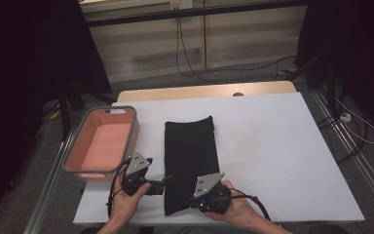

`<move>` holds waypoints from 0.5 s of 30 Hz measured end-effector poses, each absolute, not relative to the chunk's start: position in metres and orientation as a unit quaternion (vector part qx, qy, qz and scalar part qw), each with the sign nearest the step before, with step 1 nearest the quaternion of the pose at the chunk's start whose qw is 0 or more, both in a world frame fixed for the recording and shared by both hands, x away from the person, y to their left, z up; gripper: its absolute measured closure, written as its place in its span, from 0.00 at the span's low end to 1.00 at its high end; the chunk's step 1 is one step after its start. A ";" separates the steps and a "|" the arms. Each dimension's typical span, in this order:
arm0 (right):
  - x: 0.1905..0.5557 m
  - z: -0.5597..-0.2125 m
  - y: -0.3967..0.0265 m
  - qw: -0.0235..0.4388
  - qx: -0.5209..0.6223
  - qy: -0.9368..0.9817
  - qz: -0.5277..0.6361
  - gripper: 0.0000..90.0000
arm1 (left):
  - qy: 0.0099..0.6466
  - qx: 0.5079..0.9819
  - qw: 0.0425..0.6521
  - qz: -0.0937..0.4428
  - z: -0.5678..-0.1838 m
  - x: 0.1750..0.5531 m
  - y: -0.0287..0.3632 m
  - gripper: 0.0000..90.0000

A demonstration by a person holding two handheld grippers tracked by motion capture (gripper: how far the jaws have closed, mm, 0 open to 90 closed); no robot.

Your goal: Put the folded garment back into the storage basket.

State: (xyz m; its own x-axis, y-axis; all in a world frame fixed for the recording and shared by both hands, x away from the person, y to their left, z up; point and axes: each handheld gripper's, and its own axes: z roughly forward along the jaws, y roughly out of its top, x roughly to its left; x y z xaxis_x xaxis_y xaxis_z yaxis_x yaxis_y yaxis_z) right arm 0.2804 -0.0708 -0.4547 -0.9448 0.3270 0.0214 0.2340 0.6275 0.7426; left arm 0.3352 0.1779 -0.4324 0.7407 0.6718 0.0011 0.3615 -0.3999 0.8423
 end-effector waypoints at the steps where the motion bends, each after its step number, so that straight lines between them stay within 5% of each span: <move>1: 0.280 -0.454 -0.071 0.057 0.152 0.900 0.404 0.94 | 0.315 0.819 0.449 0.171 -0.433 0.336 0.178 0.11; 15: 0.273 -0.452 -0.070 0.044 0.135 0.898 0.416 0.94 | 0.333 0.812 0.453 0.159 -0.426 0.360 0.165 0.11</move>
